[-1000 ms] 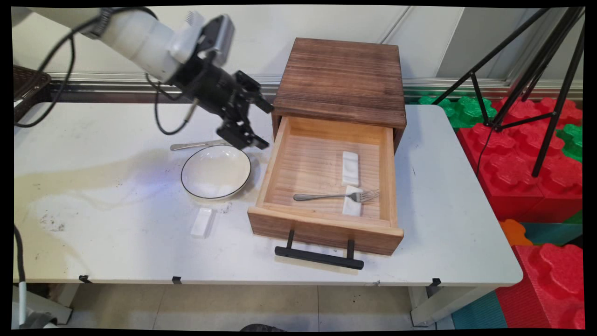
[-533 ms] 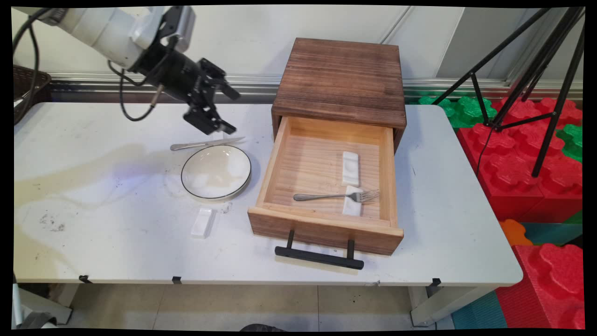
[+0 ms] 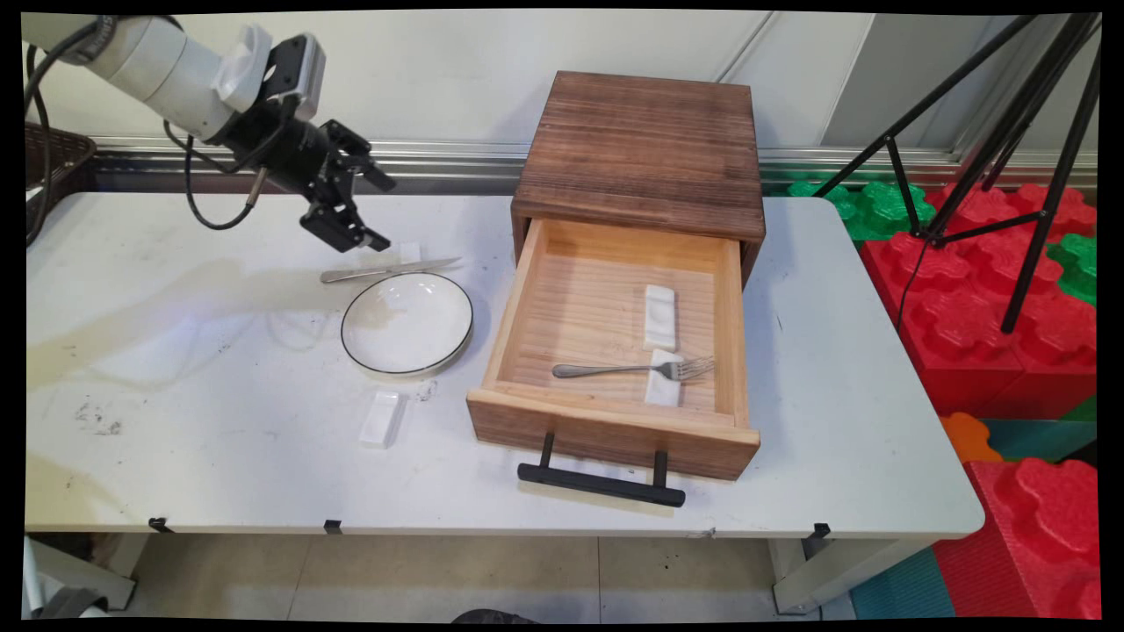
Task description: Pick up the knife from the left of the white plate
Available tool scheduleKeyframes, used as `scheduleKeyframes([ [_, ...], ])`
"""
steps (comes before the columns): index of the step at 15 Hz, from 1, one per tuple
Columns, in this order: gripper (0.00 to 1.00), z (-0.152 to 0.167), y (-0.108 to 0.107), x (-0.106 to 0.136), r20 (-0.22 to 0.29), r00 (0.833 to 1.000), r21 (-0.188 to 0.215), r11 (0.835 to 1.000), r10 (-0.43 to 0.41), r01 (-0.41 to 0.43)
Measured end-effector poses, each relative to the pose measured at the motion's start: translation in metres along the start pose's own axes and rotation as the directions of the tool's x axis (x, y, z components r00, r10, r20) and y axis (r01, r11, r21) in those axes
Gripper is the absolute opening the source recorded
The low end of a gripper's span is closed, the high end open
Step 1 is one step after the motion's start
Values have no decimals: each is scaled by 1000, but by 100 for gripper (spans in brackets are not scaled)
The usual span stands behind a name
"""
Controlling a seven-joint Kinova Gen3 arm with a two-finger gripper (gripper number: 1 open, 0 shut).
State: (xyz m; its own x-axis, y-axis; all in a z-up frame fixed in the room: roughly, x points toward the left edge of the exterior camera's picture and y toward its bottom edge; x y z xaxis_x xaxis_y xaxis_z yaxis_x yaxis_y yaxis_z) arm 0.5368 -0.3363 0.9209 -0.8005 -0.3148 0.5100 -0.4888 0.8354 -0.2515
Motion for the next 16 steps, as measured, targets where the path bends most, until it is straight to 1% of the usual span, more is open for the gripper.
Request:
scheduleKeyframes([
  [4,100,13,-14,-36,80,997,12,1000,19,-20],
  [6,100,18,-18,-49,111,993,13,999,28,-30],
  [10,100,31,-28,-77,170,984,1,998,60,-61],
  [13,100,43,-32,-90,186,980,-10,998,70,-69],
  [16,100,58,-36,-96,180,982,-16,998,60,-58],
])
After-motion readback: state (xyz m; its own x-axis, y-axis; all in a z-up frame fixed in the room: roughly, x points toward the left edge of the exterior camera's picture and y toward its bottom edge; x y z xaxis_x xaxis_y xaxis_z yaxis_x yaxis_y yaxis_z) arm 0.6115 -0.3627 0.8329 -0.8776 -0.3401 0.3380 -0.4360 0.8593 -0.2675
